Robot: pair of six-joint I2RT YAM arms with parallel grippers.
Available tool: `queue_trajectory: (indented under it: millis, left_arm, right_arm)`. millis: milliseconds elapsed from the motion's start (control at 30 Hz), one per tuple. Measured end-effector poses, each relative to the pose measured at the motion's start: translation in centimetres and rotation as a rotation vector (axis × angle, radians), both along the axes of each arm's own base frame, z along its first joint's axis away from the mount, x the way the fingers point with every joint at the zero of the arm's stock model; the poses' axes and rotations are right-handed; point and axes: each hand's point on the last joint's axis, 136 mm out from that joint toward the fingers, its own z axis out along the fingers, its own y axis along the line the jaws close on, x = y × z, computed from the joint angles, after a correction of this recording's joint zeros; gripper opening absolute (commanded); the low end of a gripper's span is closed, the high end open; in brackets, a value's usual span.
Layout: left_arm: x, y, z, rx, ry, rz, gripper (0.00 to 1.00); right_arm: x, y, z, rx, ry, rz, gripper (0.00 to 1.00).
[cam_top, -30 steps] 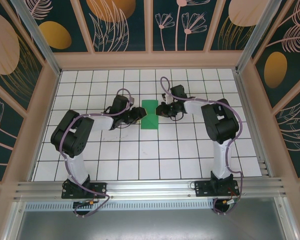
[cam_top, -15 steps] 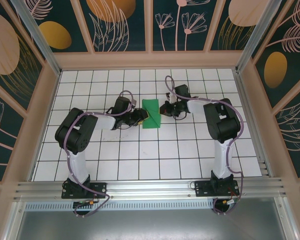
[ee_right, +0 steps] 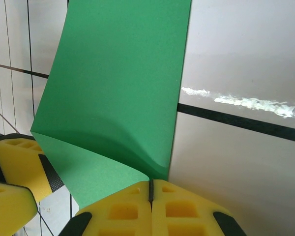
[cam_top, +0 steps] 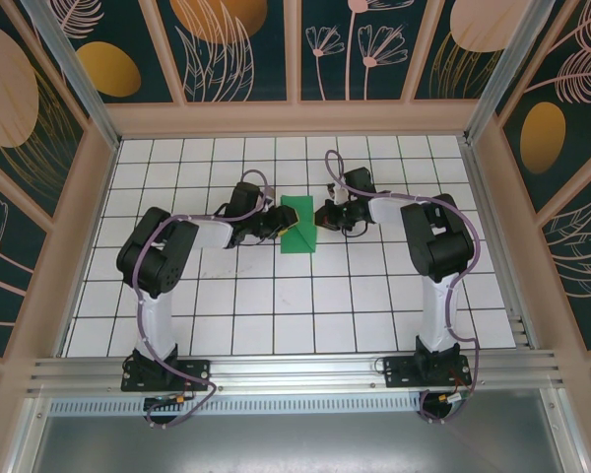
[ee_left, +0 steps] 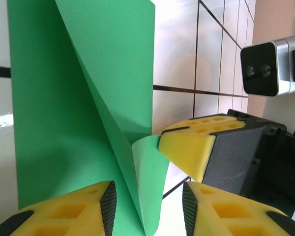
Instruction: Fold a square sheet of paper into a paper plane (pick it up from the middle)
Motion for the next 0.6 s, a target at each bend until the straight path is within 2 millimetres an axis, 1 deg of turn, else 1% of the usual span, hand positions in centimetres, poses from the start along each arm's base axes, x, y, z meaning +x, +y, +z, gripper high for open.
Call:
queue_trajectory:
  millis: [133, 267, 300, 433, 467, 533, 600]
  left_arm:
    - [0.6, -0.3, 0.0, 0.002, -0.006, -0.003, 0.42]
    - [0.7, -0.3, -0.4, 0.013, -0.005, -0.009, 0.37]
    - [0.7, -0.3, -0.5, 0.017, -0.004, -0.012, 0.34]
    - [0.8, -0.3, -0.9, 0.035, -0.005, -0.019, 0.24]
    - [0.8, -0.3, -0.9, 0.040, -0.006, -0.020, 0.22]
    - [0.9, -0.2, -1.1, 0.049, -0.010, -0.020, 0.18]
    - [1.0, -0.1, -1.1, 0.061, -0.017, -0.020, 0.14]
  right_arm:
    - [0.0, 0.0, 0.0, 0.000, 0.000, 0.000, 0.06]
    - [0.0, 0.0, 0.0, 0.000, 0.000, 0.000, 0.09]
    - [0.0, 0.0, 0.0, 0.001, 0.001, 0.000, 0.12]
    - [-0.3, 0.0, 0.4, 0.014, 0.007, -0.006, 0.32]
    - [-0.3, -0.1, 0.6, 0.015, 0.006, -0.011, 0.37]
    - [-0.4, -0.3, 1.6, 0.018, -0.007, -0.026, 0.46]
    - [-0.1, -0.8, 3.0, 0.024, -0.035, -0.052, 0.53]
